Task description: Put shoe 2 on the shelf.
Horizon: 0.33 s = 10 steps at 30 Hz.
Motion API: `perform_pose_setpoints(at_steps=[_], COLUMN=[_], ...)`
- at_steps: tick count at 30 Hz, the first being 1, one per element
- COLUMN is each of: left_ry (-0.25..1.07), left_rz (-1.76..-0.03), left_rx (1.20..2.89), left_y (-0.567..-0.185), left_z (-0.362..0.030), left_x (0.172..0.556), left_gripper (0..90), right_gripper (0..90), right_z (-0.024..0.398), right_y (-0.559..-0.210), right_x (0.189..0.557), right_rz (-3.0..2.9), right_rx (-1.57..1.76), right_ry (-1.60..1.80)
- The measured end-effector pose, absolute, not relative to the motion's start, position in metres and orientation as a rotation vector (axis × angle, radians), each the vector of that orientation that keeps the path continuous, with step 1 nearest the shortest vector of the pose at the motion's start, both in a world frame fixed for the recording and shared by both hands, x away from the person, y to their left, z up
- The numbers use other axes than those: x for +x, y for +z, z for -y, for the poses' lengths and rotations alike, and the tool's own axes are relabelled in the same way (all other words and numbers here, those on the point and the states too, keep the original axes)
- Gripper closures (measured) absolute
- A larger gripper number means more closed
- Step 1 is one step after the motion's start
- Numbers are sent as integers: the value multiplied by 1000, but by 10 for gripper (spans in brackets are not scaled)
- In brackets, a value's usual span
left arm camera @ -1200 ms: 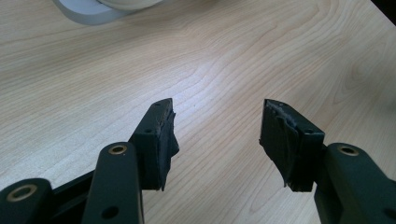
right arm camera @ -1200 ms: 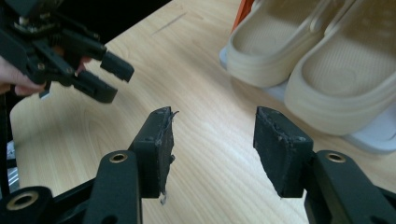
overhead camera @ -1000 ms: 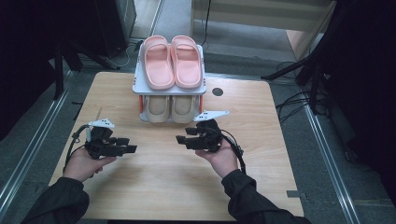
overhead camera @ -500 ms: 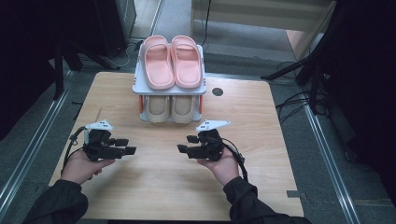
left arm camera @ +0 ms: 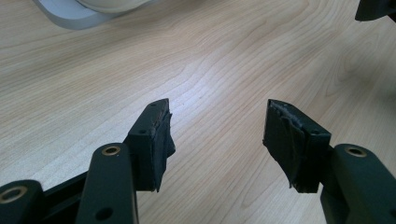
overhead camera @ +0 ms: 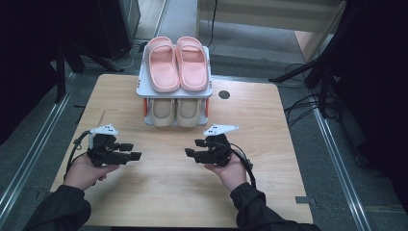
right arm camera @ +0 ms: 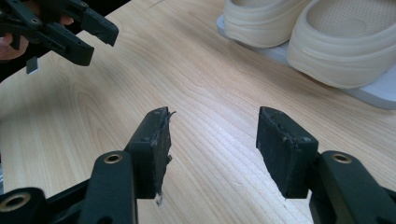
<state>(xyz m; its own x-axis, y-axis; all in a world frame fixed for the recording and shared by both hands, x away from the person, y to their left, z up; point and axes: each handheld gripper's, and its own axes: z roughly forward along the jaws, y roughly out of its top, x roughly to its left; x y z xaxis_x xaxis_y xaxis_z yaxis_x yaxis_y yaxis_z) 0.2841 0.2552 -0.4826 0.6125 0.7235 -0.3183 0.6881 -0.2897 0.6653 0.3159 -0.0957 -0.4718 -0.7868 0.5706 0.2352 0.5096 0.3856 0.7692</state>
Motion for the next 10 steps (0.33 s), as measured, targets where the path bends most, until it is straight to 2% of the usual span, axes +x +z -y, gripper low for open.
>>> perform_pose_setpoints(at_steps=[7, 10], left_ry=[37, 13], left_rz=[-1086, -1072], left_rx=[2061, 2060], left_y=[-489, -492], left_z=[-248, -242], left_x=[285, 287], left_gripper=[351, 286], right_gripper=[414, 380], right_z=[95, 96], right_y=[-475, -480], right_x=[317, 318], right_rz=[-2565, -2582], right_rx=[942, 905], right_ry=[1362, 1364])
